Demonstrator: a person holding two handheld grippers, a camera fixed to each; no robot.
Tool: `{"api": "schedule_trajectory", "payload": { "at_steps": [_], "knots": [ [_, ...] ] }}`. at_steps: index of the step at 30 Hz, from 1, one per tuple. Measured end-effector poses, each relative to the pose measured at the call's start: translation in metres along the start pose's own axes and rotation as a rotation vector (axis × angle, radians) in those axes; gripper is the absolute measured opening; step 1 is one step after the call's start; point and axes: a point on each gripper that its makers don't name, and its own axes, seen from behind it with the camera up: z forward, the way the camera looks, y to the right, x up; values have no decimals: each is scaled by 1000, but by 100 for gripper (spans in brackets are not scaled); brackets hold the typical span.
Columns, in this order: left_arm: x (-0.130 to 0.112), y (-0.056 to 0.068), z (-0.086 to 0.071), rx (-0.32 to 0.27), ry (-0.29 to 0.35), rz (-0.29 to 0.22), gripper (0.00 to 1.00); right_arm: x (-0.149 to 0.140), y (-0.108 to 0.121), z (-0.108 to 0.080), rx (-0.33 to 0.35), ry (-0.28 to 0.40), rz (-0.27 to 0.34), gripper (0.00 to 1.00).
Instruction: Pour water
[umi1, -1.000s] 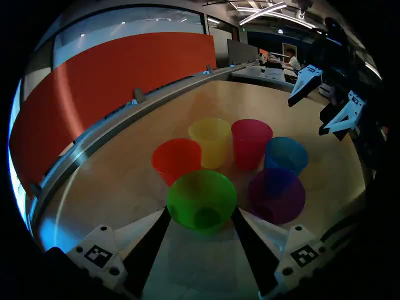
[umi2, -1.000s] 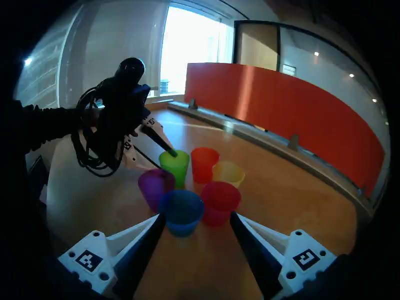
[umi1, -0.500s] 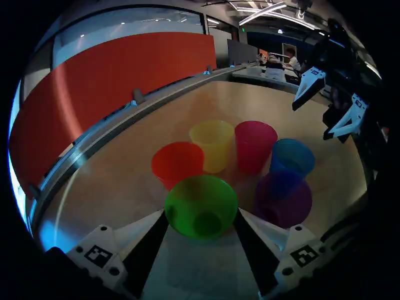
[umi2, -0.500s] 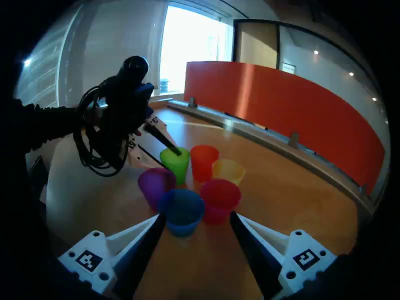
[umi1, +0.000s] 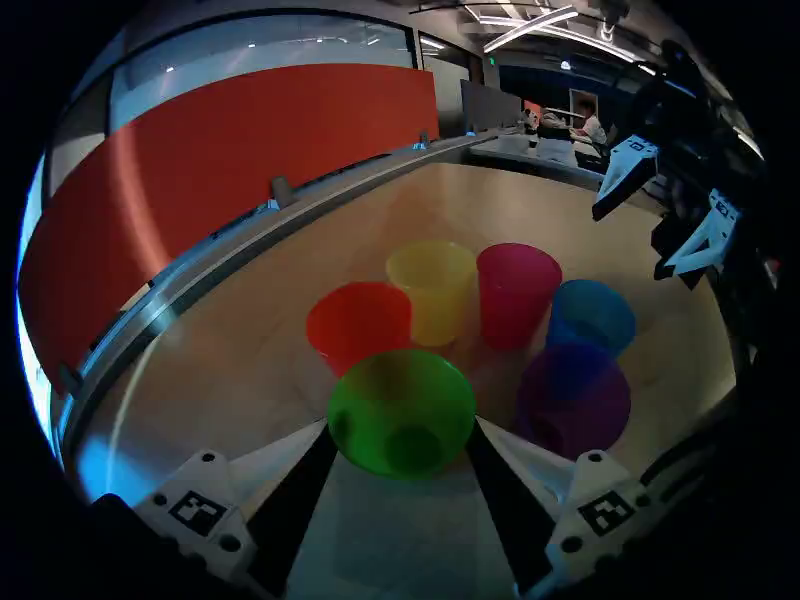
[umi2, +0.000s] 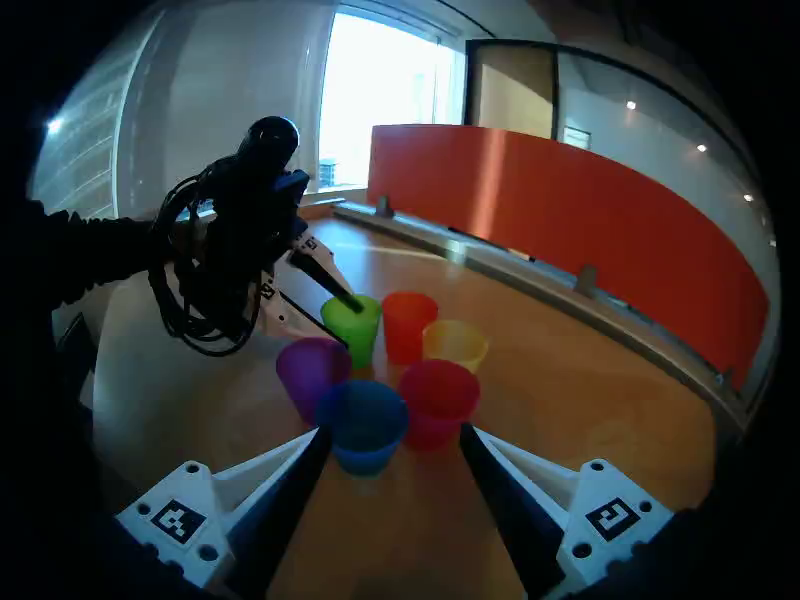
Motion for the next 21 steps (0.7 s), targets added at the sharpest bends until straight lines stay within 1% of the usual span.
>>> {"api": "schedule_trajectory", "payload": {
  "at_steps": [5, 8, 14, 21],
  "knots": [
    [4, -2, -4, 14, 15, 7, 86, 1, -1, -1, -1, 1, 0, 99],
    [5, -2, -8, 13, 18, 5, 86, 1, -3, -1, 3, -1, 0, 99],
    [7, -5, -18, 33, 25, 10, 86, 2, -9, -1, 12, 1, -6, 99],
    [9, -7, -29, 45, 34, 14, 86, -5, -16, 3, 25, -13, -8, 99]
  ]
}}
